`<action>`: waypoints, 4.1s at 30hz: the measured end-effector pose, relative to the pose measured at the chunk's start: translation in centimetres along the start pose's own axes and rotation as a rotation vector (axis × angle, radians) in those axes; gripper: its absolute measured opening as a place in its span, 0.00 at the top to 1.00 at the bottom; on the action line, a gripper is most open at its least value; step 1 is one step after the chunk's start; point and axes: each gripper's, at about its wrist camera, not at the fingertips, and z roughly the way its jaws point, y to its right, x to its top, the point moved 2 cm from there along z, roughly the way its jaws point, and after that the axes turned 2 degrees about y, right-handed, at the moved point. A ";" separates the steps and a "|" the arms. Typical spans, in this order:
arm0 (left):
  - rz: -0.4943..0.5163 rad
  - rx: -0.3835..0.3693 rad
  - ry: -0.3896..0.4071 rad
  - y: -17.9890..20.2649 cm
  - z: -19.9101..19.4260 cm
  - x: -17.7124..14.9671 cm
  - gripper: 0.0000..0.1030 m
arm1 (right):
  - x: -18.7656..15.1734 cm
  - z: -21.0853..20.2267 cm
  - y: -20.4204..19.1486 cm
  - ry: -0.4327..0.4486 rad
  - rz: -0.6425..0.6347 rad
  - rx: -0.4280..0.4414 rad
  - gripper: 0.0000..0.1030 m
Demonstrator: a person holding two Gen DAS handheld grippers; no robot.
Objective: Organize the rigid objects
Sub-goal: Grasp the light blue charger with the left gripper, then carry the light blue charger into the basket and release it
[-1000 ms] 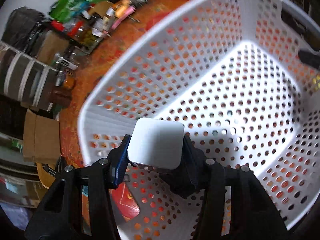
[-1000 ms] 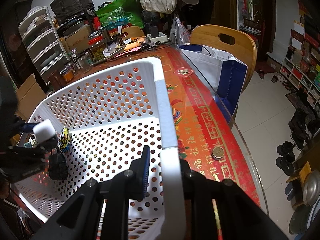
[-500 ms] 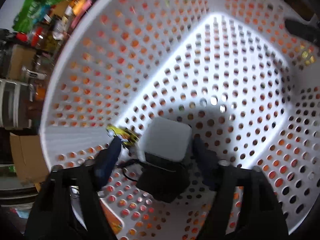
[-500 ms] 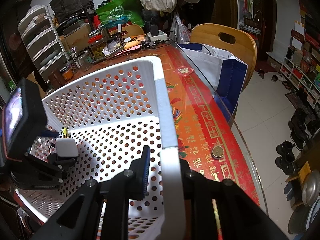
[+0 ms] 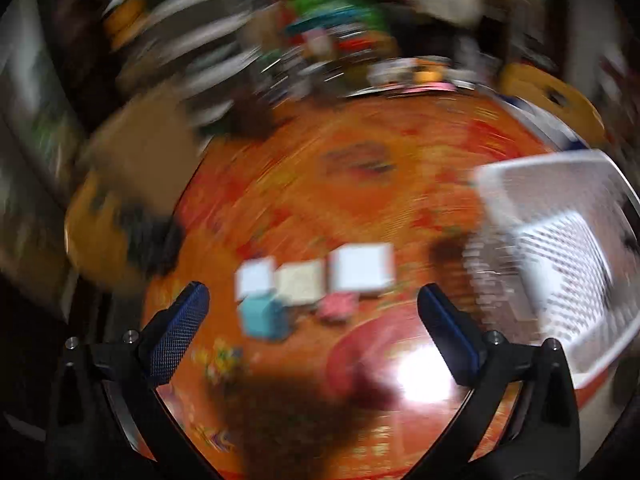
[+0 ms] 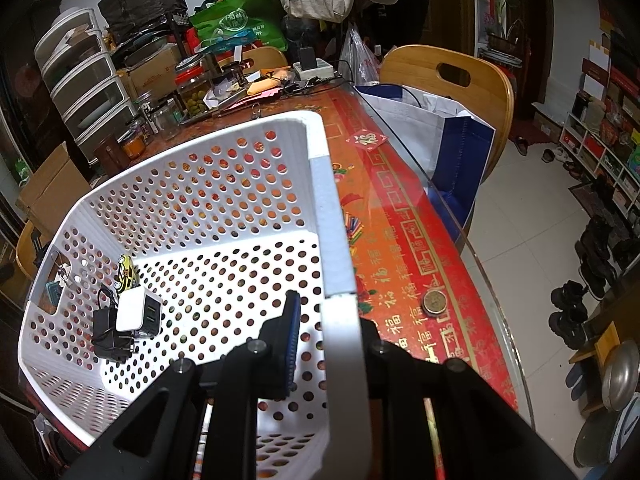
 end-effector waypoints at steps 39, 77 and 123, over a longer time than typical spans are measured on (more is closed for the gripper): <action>-0.063 0.225 0.072 -3.8 10.0 -5.3 0.41 | 0.4 -0.2 0.0 -0.014 -0.022 -0.040 0.84; 0.320 0.284 0.308 15.9 -4.5 2.3 0.41 | 0.4 -0.2 -0.3 0.024 -0.051 -0.004 0.83; 0.330 -0.014 0.069 13.5 -2.3 4.4 0.00 | 0.3 0.1 -0.9 0.012 -0.049 0.000 0.82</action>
